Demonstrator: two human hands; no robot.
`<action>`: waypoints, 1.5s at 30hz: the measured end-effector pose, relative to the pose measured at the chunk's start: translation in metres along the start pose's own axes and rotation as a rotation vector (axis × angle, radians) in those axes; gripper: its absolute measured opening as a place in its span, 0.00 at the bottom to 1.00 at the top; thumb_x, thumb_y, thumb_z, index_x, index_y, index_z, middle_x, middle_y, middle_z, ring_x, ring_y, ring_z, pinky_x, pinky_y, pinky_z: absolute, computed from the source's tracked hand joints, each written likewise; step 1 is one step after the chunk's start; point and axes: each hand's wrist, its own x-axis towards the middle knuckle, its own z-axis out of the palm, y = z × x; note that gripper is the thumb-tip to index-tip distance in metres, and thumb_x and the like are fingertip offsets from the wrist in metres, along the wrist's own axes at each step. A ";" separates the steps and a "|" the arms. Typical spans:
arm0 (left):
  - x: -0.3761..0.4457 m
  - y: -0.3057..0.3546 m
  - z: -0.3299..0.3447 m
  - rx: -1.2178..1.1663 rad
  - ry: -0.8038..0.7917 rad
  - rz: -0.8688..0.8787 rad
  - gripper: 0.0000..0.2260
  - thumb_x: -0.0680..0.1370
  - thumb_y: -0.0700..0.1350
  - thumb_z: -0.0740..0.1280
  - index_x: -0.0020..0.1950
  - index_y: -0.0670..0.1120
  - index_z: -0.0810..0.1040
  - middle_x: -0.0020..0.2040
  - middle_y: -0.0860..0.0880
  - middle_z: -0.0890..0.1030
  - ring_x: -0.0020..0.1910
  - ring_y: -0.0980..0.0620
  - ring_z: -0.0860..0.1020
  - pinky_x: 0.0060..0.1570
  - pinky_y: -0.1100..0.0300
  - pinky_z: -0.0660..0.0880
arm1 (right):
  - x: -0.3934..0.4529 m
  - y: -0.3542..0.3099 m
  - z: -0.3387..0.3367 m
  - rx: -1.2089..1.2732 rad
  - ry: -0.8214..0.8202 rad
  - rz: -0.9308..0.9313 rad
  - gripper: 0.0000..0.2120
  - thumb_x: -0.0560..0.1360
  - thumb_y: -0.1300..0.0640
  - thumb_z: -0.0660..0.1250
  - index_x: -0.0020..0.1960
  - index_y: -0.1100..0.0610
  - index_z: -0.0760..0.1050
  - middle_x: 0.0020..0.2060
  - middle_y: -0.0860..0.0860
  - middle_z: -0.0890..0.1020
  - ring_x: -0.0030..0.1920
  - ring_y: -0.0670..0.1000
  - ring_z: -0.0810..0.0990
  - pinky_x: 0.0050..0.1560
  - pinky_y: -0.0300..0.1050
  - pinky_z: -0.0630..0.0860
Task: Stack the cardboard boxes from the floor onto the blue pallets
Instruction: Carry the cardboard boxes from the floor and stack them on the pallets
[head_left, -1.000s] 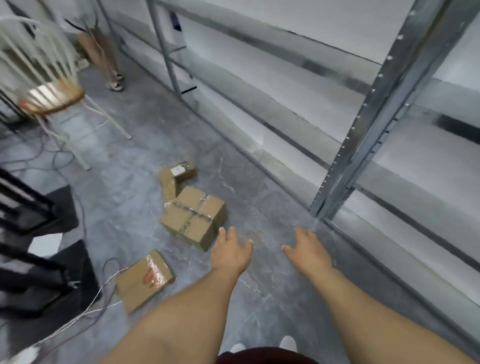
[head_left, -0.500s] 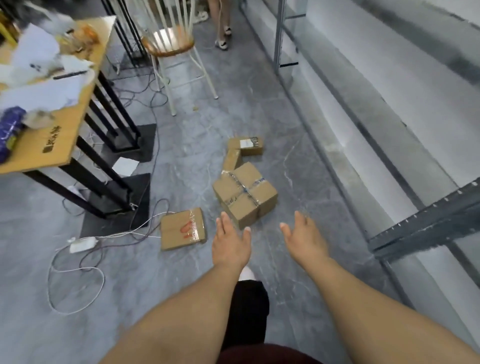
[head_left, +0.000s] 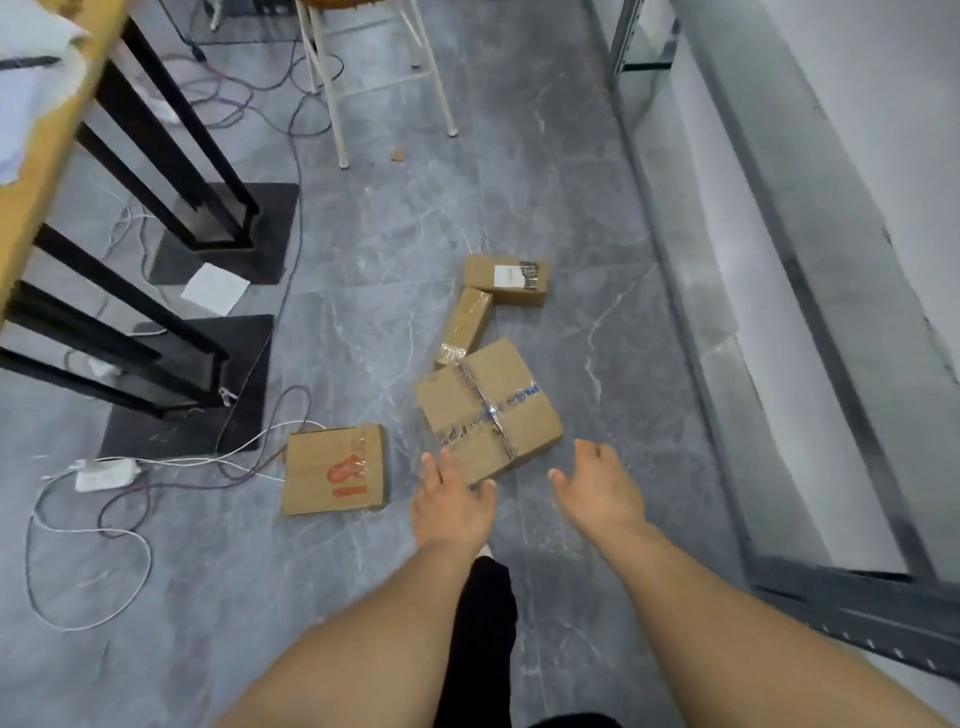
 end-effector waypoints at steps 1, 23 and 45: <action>0.015 0.005 -0.003 0.024 -0.012 -0.015 0.34 0.78 0.54 0.59 0.77 0.45 0.45 0.78 0.44 0.45 0.76 0.45 0.51 0.73 0.51 0.53 | 0.016 -0.005 -0.005 -0.018 -0.021 -0.006 0.25 0.79 0.49 0.59 0.71 0.59 0.60 0.68 0.56 0.65 0.65 0.57 0.69 0.60 0.51 0.69; 0.249 -0.005 0.134 -0.259 0.018 -0.455 0.37 0.77 0.50 0.64 0.77 0.47 0.42 0.77 0.44 0.55 0.75 0.43 0.56 0.71 0.49 0.58 | 0.331 0.032 0.072 -0.234 -0.289 -0.046 0.27 0.76 0.49 0.63 0.69 0.61 0.61 0.66 0.58 0.65 0.63 0.59 0.70 0.57 0.52 0.71; 0.329 -0.080 0.224 -0.721 0.129 -0.840 0.34 0.71 0.43 0.73 0.73 0.46 0.60 0.66 0.43 0.70 0.63 0.41 0.71 0.64 0.46 0.70 | 0.420 0.066 0.170 -0.047 -0.366 0.100 0.33 0.73 0.50 0.70 0.70 0.64 0.61 0.65 0.59 0.72 0.64 0.59 0.72 0.57 0.46 0.69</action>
